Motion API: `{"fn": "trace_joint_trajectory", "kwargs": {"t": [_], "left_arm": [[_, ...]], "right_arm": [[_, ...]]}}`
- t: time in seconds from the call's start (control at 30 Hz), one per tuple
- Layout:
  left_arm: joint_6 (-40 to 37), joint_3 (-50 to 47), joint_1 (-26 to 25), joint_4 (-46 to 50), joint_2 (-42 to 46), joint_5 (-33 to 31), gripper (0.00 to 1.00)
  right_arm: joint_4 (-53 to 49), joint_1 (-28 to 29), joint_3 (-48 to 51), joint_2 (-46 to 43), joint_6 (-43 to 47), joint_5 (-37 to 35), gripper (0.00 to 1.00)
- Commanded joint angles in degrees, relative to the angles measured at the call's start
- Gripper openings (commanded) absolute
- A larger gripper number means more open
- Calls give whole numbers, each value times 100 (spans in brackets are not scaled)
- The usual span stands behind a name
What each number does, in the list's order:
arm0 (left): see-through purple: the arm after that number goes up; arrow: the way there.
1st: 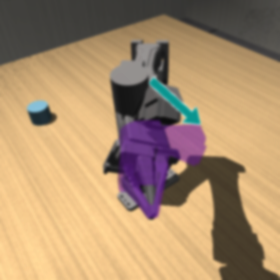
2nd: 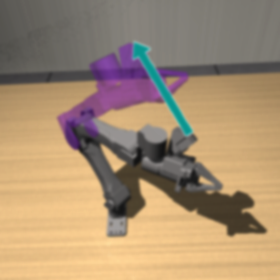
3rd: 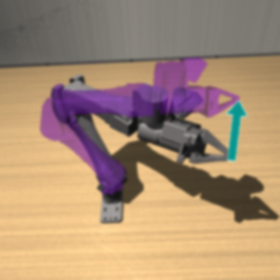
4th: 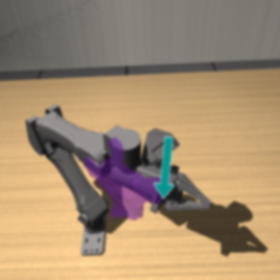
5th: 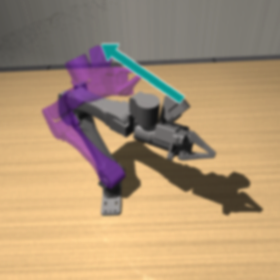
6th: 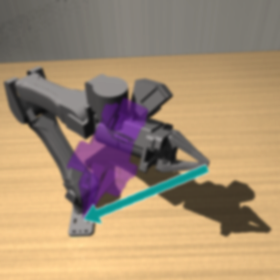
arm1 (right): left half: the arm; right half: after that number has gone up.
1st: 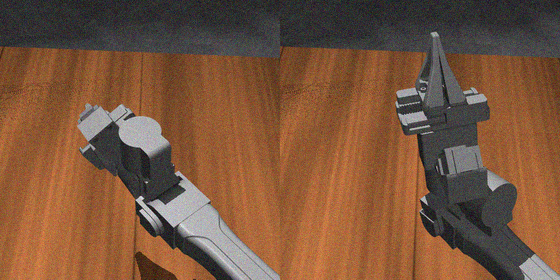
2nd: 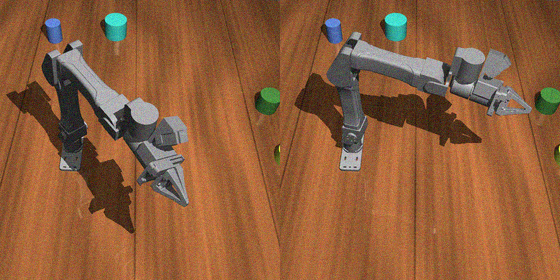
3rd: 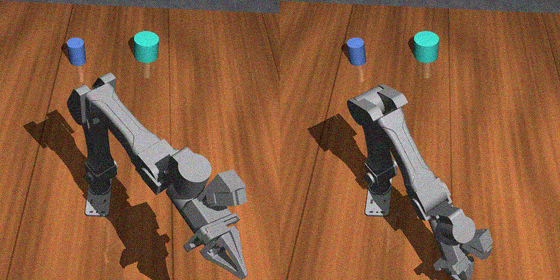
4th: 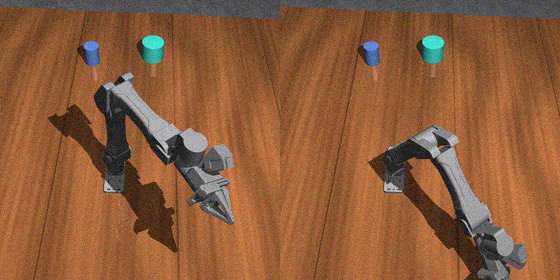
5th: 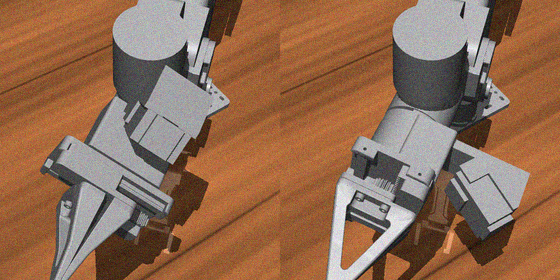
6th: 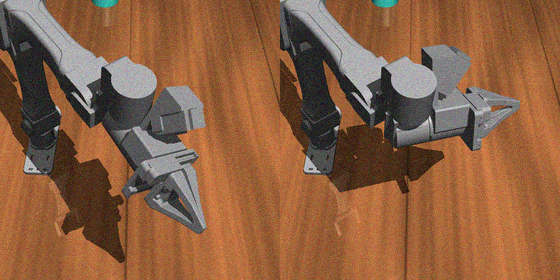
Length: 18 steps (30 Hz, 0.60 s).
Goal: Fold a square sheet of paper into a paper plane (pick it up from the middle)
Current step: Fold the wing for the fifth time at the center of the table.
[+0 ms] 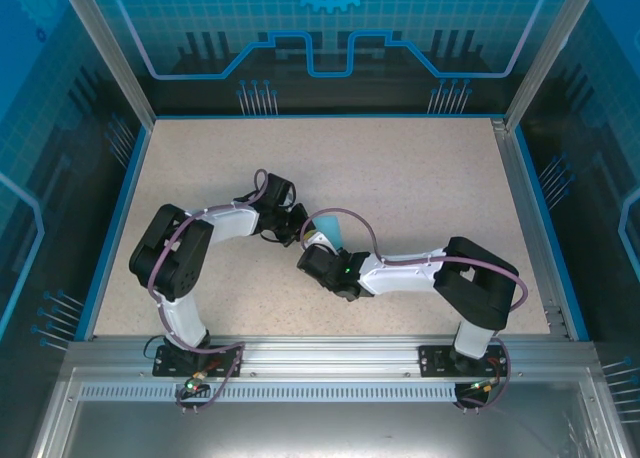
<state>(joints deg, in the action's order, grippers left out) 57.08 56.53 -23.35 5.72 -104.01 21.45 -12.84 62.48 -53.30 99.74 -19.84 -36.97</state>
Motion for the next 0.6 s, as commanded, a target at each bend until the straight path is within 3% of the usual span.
{"fn": "trace_joint_trajectory", "kwargs": {"t": [0.0, 0.37, 0.47, 0.57], "left_arm": [[92, 122, 65, 114, -16, 146, 4], [97, 38, 66, 95, 148, 141, 5], [62, 20, 64, 176, 286, 85, 13], [10, 7, 90, 357, 460, -54, 23]], "right_arm": [[-8, -51, 39, -125, -36, 41, 18], [17, -83, 27, -135, -91, 136, 4], [172, -151, 136, -274, -70, 374, 3], [508, -362, 373, -527, 0, 1050, 2]]}}
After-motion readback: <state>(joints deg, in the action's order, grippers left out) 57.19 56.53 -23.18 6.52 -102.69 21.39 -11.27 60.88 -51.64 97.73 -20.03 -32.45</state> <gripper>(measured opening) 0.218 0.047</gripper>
